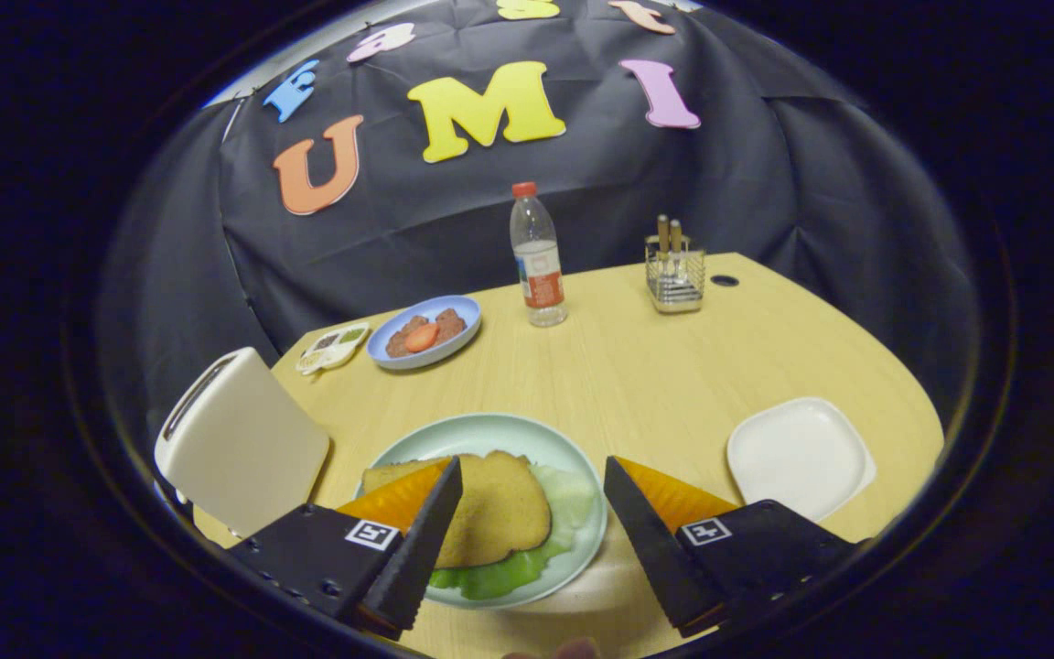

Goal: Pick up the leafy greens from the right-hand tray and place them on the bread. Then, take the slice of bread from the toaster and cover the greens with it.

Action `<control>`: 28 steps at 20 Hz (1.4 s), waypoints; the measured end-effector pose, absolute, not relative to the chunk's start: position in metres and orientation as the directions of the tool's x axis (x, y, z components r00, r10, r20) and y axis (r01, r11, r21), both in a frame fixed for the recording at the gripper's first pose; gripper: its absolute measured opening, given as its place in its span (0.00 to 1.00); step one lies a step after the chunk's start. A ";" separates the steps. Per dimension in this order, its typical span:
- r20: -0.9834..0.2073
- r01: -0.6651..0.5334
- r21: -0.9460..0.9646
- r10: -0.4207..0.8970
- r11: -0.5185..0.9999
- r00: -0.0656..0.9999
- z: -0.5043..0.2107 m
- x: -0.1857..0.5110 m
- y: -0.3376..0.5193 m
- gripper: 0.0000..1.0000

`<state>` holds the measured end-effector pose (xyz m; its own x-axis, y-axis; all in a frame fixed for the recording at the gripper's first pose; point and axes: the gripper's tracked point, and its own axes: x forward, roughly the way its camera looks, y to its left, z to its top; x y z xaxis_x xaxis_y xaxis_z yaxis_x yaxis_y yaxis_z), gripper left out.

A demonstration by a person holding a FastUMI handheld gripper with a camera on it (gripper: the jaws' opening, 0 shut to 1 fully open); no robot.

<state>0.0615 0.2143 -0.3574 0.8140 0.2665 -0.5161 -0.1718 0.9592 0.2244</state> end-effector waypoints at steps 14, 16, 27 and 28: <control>-0.109 -0.213 0.021 0.214 0.977 0.971 -0.058 0.038 0.104 0.96; -0.083 -0.202 0.004 0.201 0.979 0.976 -0.037 0.028 0.089 0.96; -0.020 -0.082 0.027 0.083 0.996 0.996 0.004 -0.011 0.030 0.96; -0.018 -0.080 0.028 0.081 0.996 0.997 0.004 -0.014 0.032 0.96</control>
